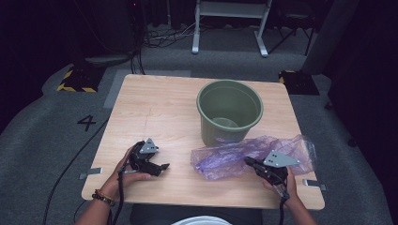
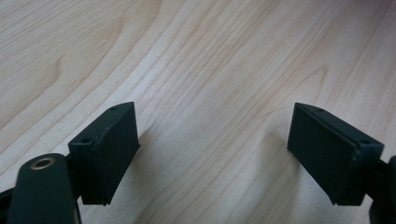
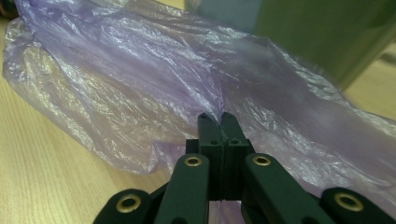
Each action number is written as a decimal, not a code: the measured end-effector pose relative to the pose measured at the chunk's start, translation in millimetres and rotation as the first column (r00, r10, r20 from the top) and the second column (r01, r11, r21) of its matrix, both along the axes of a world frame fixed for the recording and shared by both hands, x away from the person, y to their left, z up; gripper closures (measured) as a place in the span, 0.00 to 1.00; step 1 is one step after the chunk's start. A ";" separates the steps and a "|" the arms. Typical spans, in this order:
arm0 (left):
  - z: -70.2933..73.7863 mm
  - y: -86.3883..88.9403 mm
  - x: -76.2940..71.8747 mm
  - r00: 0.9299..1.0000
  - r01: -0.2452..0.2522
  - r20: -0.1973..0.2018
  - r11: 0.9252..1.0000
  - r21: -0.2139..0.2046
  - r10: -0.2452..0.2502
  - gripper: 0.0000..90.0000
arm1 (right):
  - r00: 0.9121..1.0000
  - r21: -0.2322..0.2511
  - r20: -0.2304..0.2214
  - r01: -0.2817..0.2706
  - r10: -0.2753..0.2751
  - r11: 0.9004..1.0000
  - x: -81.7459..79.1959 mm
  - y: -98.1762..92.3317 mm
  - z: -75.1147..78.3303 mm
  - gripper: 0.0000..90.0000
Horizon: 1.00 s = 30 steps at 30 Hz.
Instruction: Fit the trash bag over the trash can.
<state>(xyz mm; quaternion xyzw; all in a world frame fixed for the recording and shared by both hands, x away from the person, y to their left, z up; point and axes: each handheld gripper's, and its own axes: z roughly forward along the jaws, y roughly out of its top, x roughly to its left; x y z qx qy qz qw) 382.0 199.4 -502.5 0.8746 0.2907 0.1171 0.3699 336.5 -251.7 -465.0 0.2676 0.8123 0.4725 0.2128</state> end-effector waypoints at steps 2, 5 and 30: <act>1.6 -2.8 -0.8 1.000 0.007 0.010 1.000 0.001 -0.007 0.18 | 0.999 0.021 0.036 0.005 -0.006 1.000 -3.2 -5.6 8.0 1.00; 7.0 -5.9 -1.8 1.000 0.016 0.020 0.999 -0.030 -0.015 0.19 | 0.997 0.054 0.078 0.010 -0.014 0.998 -6.9 -10.0 20.0 1.00; 105.7 -25.3 -24.8 0.966 0.123 0.246 0.978 -0.167 -0.080 0.18 | 0.917 0.186 0.358 0.115 -0.176 0.976 -3.8 -22.6 125.2 1.00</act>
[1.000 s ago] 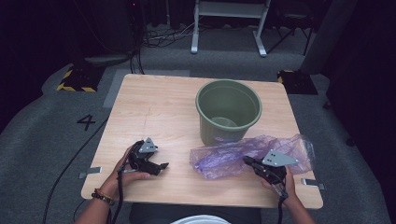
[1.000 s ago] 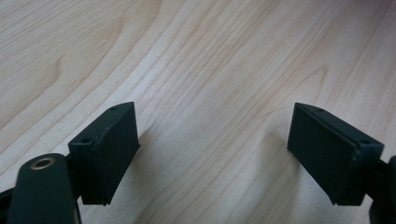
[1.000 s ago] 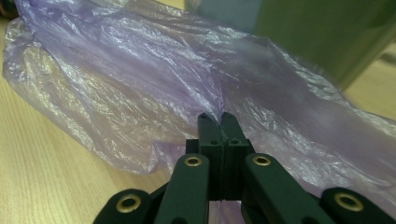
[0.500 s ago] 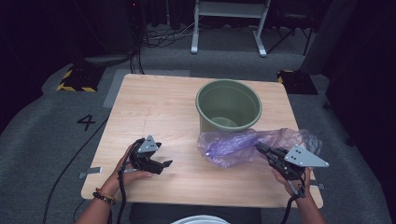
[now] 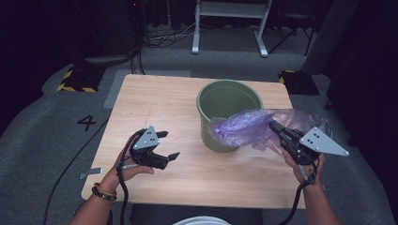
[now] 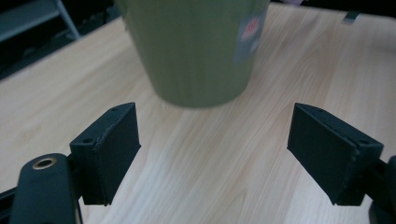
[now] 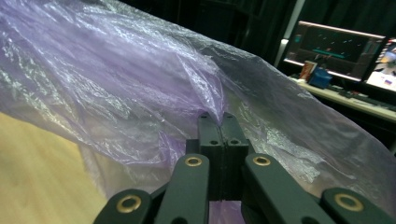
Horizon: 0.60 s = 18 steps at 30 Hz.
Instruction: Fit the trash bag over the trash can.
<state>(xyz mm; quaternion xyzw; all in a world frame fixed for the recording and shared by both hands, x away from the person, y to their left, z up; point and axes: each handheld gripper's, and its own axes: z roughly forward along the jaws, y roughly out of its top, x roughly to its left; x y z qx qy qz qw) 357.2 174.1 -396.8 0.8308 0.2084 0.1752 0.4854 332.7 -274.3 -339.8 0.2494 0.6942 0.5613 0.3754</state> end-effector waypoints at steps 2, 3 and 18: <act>13.7 -5.4 -1.5 0.999 -0.002 0.053 1.000 0.018 0.001 0.18 | 1.000 -0.007 0.009 0.013 -0.013 1.000 4.2 1.2 5.4 1.00; 20.4 -8.0 -1.5 0.997 0.003 0.073 1.000 0.020 -0.004 0.18 | 1.000 -0.013 0.015 0.022 -0.022 1.000 6.4 1.9 7.7 1.00; 104.0 -61.6 24.7 0.975 0.082 0.211 0.995 -0.059 -0.068 0.18 | 0.998 -0.073 0.022 0.057 -0.056 0.996 35.1 18.6 24.0 1.00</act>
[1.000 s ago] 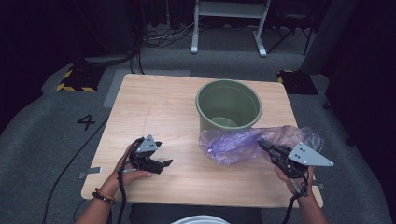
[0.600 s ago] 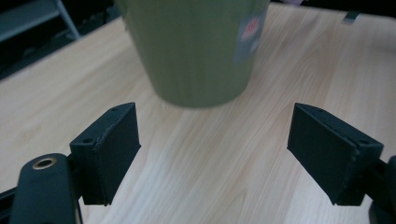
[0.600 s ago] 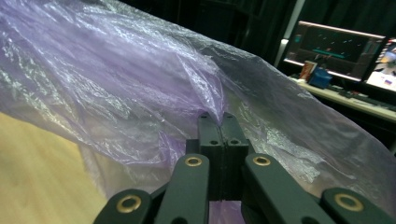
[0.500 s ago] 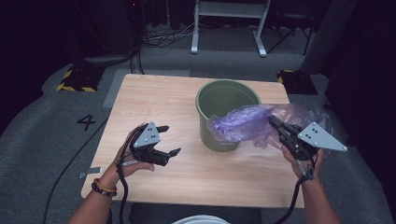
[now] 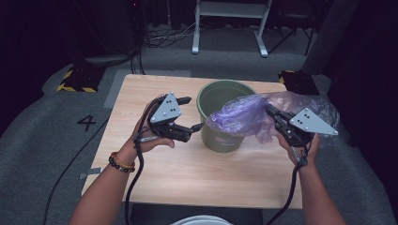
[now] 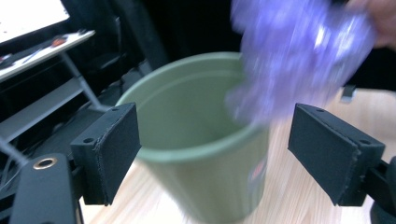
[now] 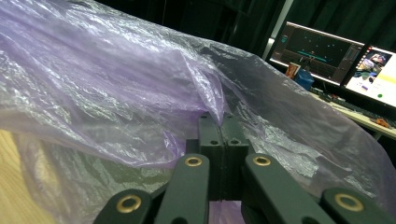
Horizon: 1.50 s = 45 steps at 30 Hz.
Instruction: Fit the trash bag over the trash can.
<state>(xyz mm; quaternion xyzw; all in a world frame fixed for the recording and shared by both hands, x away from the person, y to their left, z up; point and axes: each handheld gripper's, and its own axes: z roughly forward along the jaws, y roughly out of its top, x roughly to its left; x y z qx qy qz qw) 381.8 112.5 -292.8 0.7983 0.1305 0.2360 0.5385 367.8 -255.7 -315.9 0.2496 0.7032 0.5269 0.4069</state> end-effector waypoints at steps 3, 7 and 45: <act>9.0 -16.8 5.5 0.999 0.025 0.023 1.000 0.010 -0.026 0.18 | 1.000 -0.006 -0.002 0.004 -0.004 1.000 5.0 3.0 1.2 1.00; 13.7 -39.7 10.7 0.997 0.042 0.062 0.998 0.048 -0.045 0.20 | 1.000 -0.006 -0.008 0.016 -0.016 1.000 10.1 3.7 2.1 1.00; -0.7 -29.6 67.5 0.999 -0.035 -0.003 0.995 0.094 0.036 0.21 | 0.996 -0.146 -0.091 -0.032 0.018 0.989 39.9 36.9 -6.4 1.00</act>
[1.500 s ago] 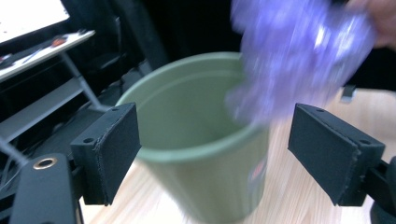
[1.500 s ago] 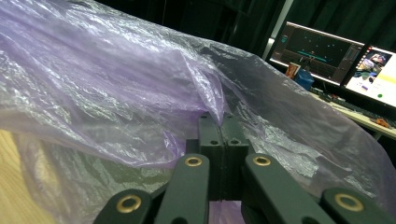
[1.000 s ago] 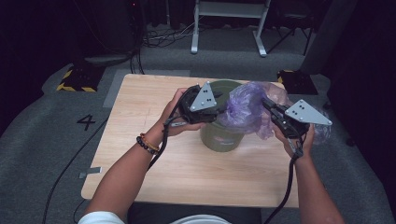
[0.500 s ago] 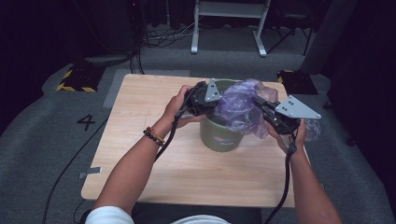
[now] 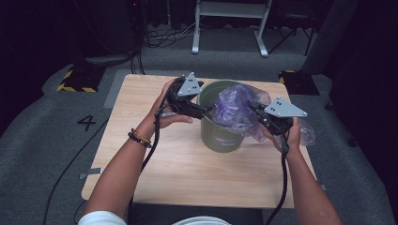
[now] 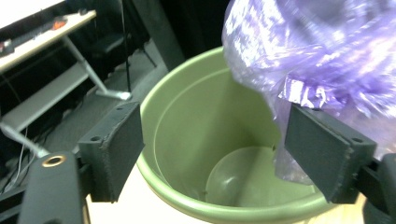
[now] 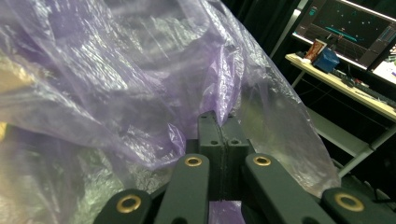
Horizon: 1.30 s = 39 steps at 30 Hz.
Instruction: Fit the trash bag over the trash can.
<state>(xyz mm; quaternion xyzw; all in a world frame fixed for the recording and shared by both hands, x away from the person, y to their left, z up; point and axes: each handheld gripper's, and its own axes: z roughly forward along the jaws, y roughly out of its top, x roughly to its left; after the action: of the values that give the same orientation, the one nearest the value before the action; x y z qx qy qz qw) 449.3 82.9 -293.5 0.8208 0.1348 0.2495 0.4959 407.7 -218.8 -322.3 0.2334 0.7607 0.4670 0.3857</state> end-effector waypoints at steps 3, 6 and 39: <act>7.7 2.1 -7.6 0.998 0.054 0.017 0.998 -0.028 -0.054 0.19 | 1.000 -0.012 -0.010 0.014 -0.014 1.000 2.7 2.1 -0.9 1.00; 13.8 -2.0 -13.3 0.997 0.071 0.036 0.997 -0.024 -0.071 0.20 | 1.000 -0.018 -0.015 0.020 -0.021 1.000 4.8 3.3 -1.2 1.00; -12.3 -11.5 24.3 0.999 -0.014 -0.044 0.989 0.146 0.021 0.28 | 0.999 -0.073 -0.013 0.035 -0.036 0.997 17.5 14.0 2.1 1.00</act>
<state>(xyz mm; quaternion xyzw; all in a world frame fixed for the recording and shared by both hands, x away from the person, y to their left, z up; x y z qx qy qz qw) 473.7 71.4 -305.8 0.8590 0.1348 0.2443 0.4292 425.3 -204.8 -320.2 0.2360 0.7758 0.4303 0.3967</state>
